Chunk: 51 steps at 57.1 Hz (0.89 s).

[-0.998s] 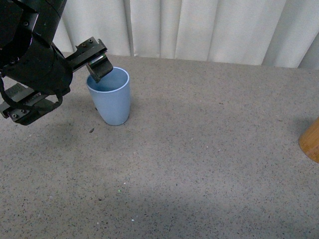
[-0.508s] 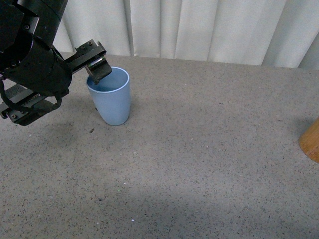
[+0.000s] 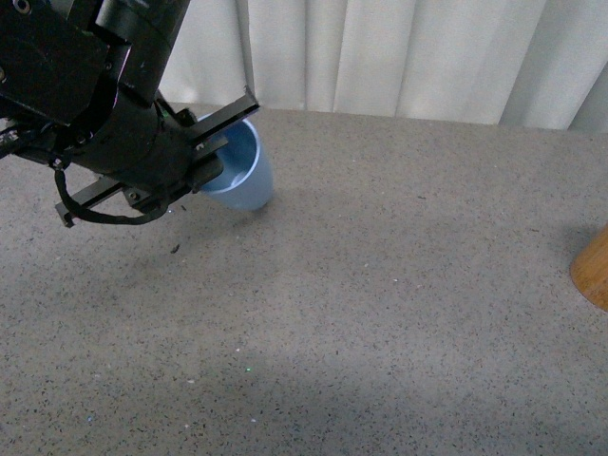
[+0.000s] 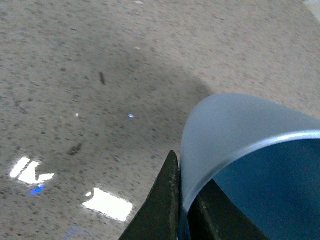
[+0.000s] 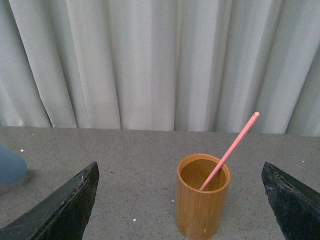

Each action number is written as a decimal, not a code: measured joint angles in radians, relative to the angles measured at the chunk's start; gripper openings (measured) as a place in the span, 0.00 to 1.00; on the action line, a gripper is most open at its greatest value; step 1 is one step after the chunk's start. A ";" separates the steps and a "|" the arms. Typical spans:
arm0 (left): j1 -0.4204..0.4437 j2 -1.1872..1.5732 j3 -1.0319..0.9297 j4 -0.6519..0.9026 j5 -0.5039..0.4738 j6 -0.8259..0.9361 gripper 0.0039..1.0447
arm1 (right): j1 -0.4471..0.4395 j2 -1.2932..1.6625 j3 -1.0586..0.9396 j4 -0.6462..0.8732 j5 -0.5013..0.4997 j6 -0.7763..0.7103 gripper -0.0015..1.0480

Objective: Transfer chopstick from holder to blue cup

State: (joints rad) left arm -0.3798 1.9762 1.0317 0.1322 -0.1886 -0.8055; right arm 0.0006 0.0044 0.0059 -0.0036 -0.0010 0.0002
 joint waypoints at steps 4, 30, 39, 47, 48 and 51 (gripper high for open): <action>-0.030 -0.018 0.000 0.008 0.032 0.001 0.03 | 0.000 0.000 0.000 0.000 0.000 0.000 0.91; -0.183 0.042 0.137 -0.089 0.061 0.035 0.03 | 0.000 0.000 0.000 0.000 0.000 0.000 0.91; -0.230 0.076 0.183 -0.156 0.065 0.076 0.03 | 0.000 0.000 0.000 0.000 0.000 0.000 0.91; -0.257 0.085 0.198 -0.177 0.085 0.102 0.03 | 0.000 0.000 0.000 0.000 0.000 0.000 0.91; -0.259 0.087 0.199 -0.178 0.085 0.103 0.03 | 0.000 0.000 0.000 0.000 0.000 0.000 0.91; -0.269 0.090 0.203 -0.184 0.089 0.115 0.03 | 0.000 0.000 0.000 0.000 0.000 0.000 0.91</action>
State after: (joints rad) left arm -0.6487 2.0663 1.2346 -0.0521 -0.1001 -0.6907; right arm 0.0006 0.0044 0.0059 -0.0036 -0.0010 0.0002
